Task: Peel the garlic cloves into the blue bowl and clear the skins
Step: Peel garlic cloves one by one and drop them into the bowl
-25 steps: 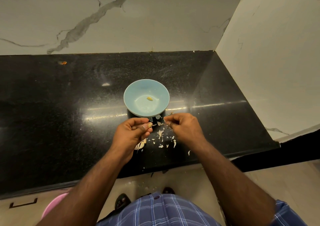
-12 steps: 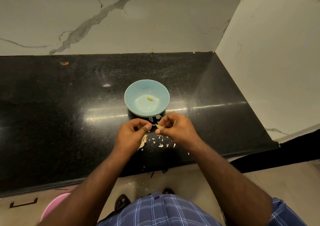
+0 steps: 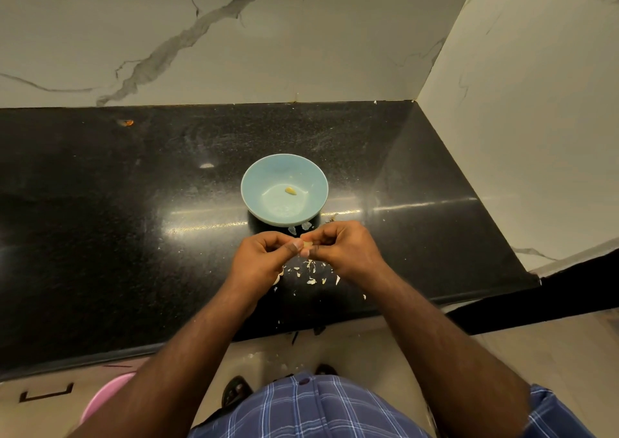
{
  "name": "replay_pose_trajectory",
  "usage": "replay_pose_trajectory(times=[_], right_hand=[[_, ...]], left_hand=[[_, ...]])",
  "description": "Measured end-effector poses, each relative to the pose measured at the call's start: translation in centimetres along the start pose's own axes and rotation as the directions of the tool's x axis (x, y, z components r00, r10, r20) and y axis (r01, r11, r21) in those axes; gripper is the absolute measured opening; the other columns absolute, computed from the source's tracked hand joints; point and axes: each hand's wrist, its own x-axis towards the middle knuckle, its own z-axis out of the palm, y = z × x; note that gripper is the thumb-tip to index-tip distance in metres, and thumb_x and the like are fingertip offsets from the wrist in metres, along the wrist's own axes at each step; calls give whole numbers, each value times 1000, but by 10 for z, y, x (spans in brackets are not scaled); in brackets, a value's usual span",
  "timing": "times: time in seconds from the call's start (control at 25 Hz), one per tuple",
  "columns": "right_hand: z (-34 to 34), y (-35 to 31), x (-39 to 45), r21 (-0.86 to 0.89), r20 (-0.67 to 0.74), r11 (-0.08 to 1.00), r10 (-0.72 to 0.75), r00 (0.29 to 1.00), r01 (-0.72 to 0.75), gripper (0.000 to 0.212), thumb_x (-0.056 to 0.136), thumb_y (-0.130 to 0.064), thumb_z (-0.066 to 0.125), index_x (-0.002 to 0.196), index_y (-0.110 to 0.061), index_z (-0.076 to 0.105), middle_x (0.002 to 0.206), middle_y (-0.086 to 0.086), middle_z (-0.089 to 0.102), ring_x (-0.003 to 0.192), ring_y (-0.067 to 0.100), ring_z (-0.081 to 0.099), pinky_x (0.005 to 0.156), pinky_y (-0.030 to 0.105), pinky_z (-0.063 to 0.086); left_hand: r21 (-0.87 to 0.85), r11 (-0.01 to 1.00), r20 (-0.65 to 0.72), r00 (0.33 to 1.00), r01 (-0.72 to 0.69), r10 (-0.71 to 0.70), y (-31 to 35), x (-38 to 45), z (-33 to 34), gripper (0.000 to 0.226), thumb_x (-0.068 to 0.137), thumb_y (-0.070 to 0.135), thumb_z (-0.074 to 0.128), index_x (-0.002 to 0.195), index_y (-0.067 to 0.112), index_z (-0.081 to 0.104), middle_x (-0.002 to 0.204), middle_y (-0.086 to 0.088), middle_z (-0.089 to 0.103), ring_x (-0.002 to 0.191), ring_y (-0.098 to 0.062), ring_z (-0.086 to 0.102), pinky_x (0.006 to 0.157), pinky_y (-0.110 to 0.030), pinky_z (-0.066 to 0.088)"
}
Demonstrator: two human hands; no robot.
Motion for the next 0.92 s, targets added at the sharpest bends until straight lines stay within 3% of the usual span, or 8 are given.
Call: replay_pose_trajectory(times=[0.16,0.24,0.32,0.4,0.56,0.64,0.76,0.92], right_hand=[[-3,2,2,77,-36,995,74,997,-71,18,95,-4,66,108,-13,76,95,4,78,81,13,75,77,27,61],[-5,2,2,23,-67,999,48,997,-46,18,98,-12,65,113,-17,74,105,2,76,89,12,75,82,29,61],[-4,0,-1,-64,-1,998,-13,1000,13,25,94,-23,72,119,-21,74,112,-6,76,103,5,71,92,24,56],[-1,-1,-1,-107,42,994,-22,999,27,20,89,-26,77,108,-21,78,103,-8,78,103,4,70,92,24,55],[-4,4,6,-35,-101,998,46,994,-50,17,77,-12,87,88,-20,77,82,2,78,81,16,75,82,37,62],[-7,7,8,-11,-130,998,53,990,-55,17,78,-11,86,91,-20,78,83,1,78,82,15,75,81,34,62],[-10,6,10,-68,-191,997,32,981,-46,12,89,-17,77,101,-18,79,85,-7,77,78,3,70,79,24,56],[-11,-3,19,-87,-218,994,39,975,-59,13,90,-16,76,103,-17,78,85,-6,76,79,8,71,79,27,60]], left_hand=[[-111,993,-24,998,49,-52,-2,2,-3,16,94,22,70,86,12,79,89,-14,77,83,-20,65,77,-38,50],[-114,993,-23,999,42,-45,-3,2,-3,17,95,23,70,86,11,78,89,-13,77,82,-20,64,76,-38,49],[-103,994,-13,999,38,-39,-7,4,-3,19,95,24,70,82,15,79,84,-16,74,77,-20,62,71,-36,48],[-73,997,-16,1000,25,-26,-11,6,-3,22,96,25,68,78,19,78,76,-13,71,72,-18,60,68,-34,48],[22,999,-83,996,-35,37,-17,9,-6,16,96,11,67,89,23,76,84,-8,76,84,-22,70,84,-41,56],[79,995,-102,993,-58,66,-20,11,-12,23,94,5,69,93,27,75,88,-5,76,89,-17,72,88,-39,59],[149,988,-130,989,-46,65,-26,13,-22,9,98,26,67,97,32,74,84,6,78,88,-12,73,88,-39,57],[305,951,-209,971,-46,114,-38,14,-27,11,98,28,65,101,35,73,91,14,74,87,-8,70,80,-35,58]])
